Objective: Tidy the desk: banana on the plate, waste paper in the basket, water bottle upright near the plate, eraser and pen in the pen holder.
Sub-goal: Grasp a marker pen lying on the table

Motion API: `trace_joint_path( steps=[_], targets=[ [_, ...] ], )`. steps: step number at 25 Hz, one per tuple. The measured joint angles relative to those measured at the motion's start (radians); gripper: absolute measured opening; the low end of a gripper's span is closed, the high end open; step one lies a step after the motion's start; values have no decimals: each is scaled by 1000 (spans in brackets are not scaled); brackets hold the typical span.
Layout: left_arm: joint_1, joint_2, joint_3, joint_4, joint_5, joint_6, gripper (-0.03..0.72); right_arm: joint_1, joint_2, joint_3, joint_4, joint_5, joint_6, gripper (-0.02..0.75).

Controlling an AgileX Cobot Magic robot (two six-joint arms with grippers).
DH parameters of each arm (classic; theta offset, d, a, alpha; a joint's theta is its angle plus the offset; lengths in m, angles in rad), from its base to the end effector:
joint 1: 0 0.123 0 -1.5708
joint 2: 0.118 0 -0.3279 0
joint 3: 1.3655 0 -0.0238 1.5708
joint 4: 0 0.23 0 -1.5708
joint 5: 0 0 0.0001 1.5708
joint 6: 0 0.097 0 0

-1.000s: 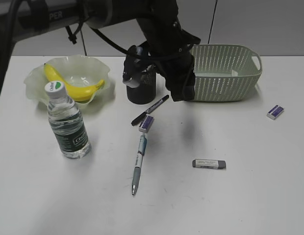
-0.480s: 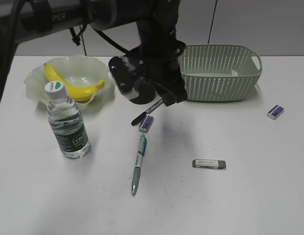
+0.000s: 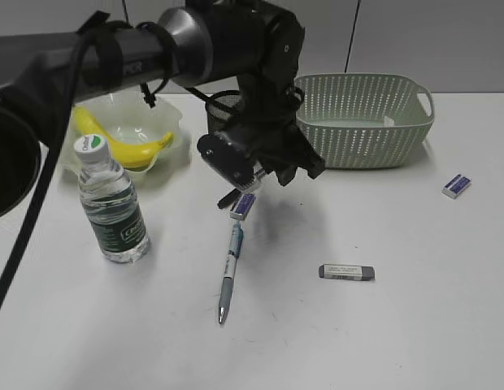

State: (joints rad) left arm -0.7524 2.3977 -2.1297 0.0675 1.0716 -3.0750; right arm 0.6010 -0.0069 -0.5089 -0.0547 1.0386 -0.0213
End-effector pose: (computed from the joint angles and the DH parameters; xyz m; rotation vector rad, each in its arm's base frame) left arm 0.3884 -0.3557 0.2052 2.7884 -1.2482 0.4952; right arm -0.0486 -0.0389 0.2685 -0.6157 1.9221 0.3051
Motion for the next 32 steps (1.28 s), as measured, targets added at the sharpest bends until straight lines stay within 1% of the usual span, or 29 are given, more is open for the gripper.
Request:
trace_joint_path(
  steps=[2, 4, 7, 13, 16, 19, 23, 28, 32],
  targets=[
    [0, 6, 0, 15, 4, -37, 237, 0, 0, 0, 0, 0, 0, 583],
    [5, 6, 0, 46, 7, -48, 237, 0, 0, 0, 0, 0, 0, 583],
    [31, 13, -1, 65, 9, -55, 237, 0, 0, 0, 0, 0, 0, 583],
    [81, 19, -2, 75, 6, -59, 237, 0, 0, 0, 0, 0, 0, 583],
    [97, 33, -2, 59, -40, -59, 240, 0, 0, 0, 0, 0, 0, 583],
    [100, 64, -2, 32, -94, -59, 241, 0, 0, 0, 0, 0, 0, 583],
    [99, 85, -2, 5, -118, -60, 241, 0, 0, 0, 0, 0, 0, 583],
    [99, 100, -2, 14, -125, -60, 241, 0, 0, 0, 0, 0, 0, 583],
    [99, 100, -2, 40, -125, -60, 241, 0, 0, 0, 0, 0, 0, 583]
  ],
)
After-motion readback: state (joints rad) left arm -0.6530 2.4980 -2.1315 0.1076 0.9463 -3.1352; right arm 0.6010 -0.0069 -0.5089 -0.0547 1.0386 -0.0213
